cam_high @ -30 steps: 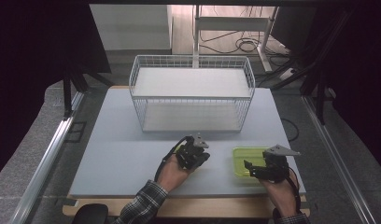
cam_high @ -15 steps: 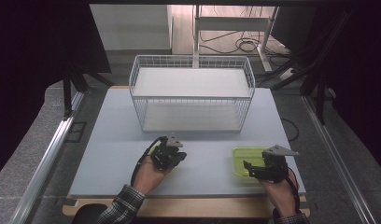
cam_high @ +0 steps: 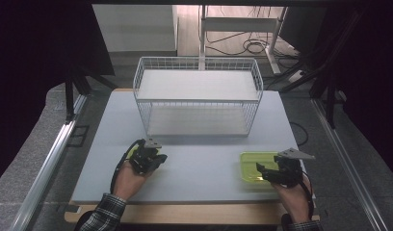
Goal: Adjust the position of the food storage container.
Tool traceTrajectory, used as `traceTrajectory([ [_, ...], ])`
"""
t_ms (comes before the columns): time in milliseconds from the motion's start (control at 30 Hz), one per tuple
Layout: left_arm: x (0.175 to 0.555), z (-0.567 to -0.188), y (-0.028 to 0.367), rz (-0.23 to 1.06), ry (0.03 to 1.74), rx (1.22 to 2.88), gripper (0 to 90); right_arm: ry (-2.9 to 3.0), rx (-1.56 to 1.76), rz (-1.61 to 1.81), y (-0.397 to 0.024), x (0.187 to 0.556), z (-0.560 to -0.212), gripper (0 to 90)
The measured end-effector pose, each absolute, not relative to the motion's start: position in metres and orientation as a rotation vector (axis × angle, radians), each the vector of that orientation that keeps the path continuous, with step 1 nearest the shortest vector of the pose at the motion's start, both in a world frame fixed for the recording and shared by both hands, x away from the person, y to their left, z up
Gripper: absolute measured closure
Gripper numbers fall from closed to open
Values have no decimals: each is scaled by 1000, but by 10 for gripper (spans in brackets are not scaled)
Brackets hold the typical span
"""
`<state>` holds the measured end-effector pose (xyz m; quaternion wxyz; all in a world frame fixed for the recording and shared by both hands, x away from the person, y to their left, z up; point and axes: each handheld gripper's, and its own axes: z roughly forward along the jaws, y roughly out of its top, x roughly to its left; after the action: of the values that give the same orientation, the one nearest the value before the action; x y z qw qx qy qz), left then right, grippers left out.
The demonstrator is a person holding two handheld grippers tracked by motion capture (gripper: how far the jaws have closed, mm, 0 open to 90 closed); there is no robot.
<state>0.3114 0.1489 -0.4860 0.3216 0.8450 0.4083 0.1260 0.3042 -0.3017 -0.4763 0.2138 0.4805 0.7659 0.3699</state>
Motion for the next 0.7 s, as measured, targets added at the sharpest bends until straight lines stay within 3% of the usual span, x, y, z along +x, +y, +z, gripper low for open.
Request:
traceTrajectory([
  [33, 311, -487, 153, 331, 1081, 2217, 897, 2111, 1343, 1020, -306, 304, -474, 273],
  [67, 311, -489, 160, 336, 1096, 2210, 897, 2089, 1364, 1005, -317, 304, -470, 377],
  [167, 311, -490, 164, 337, 1109, 2204, 897, 2054, 1397, 965, -334, 304, -464, 540],
  [200, 311, -491, 166, 336, 1112, 2202, 897, 2054, 1397, 965, -334, 304, -464, 540],
  [333, 312, -493, 171, 344, 1128, 2181, 891, 2022, 1472, 887, -356, 304, -464, 753],
  [567, 297, -484, 157, 337, 1004, 2128, 866, 2067, 1512, 788, -360, 311, -473, 882],
  [700, 291, -484, 151, 313, 977, 2101, 866, 2081, 1512, 783, -358, 312, -474, 887],
])
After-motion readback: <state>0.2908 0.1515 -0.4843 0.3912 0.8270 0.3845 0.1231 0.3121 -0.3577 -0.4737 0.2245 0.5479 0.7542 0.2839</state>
